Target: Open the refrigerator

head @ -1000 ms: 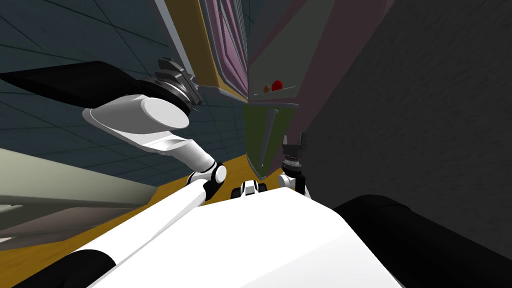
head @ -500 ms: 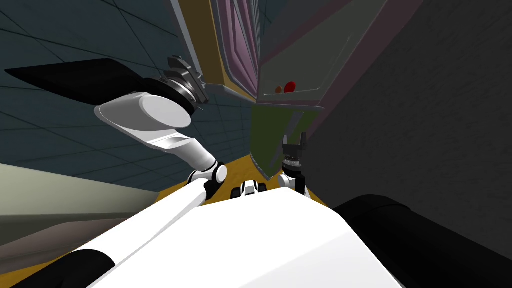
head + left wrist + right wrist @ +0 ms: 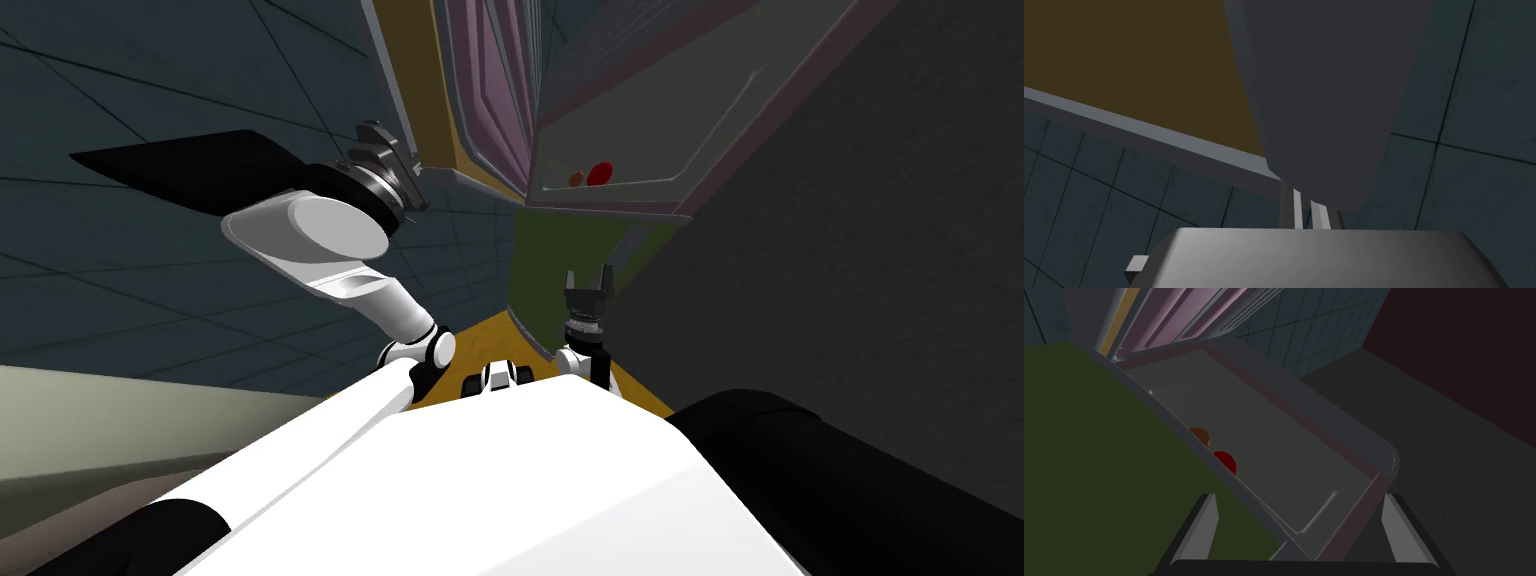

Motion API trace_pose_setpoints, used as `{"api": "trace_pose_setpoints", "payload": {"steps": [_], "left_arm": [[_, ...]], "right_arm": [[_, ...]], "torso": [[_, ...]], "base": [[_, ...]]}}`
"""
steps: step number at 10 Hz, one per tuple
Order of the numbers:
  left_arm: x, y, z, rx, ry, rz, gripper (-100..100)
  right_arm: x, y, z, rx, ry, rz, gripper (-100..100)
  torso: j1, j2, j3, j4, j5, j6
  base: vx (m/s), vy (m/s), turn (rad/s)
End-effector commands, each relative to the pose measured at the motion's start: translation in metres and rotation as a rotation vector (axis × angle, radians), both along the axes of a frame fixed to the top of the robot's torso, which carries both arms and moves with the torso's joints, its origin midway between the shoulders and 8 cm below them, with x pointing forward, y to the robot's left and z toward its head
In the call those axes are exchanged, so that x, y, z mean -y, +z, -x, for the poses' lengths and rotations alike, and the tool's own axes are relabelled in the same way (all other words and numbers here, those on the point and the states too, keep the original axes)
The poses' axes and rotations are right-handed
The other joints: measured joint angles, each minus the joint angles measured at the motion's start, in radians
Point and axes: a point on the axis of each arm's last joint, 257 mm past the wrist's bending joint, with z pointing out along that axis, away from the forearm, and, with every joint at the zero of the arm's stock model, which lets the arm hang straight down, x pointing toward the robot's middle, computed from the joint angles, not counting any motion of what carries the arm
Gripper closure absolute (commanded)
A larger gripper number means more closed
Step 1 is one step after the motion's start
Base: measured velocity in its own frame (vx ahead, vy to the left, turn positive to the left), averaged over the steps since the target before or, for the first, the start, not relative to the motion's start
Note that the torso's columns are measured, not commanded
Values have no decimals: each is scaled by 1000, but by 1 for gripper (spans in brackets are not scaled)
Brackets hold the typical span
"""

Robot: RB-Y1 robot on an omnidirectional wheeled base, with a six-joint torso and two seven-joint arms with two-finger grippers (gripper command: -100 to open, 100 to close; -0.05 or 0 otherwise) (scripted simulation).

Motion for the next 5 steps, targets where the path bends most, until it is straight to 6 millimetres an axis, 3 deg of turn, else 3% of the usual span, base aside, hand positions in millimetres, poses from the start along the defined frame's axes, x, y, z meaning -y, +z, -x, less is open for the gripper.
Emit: {"api": "trace_pose_setpoints", "payload": {"steps": [1,5], "left_arm": [[16,5,5,13,-49,-1,100],[39,10,13,25,-132,1,100]], "right_arm": [[0,0,0,0,0,0,0],[0,0,0,0,0,0,0]], "torso": [[4,-3,-4,2,-1,3],[0,-3,-4,1,-1,3]], "base": [[115,255,-99],[130,245,-85]]}}
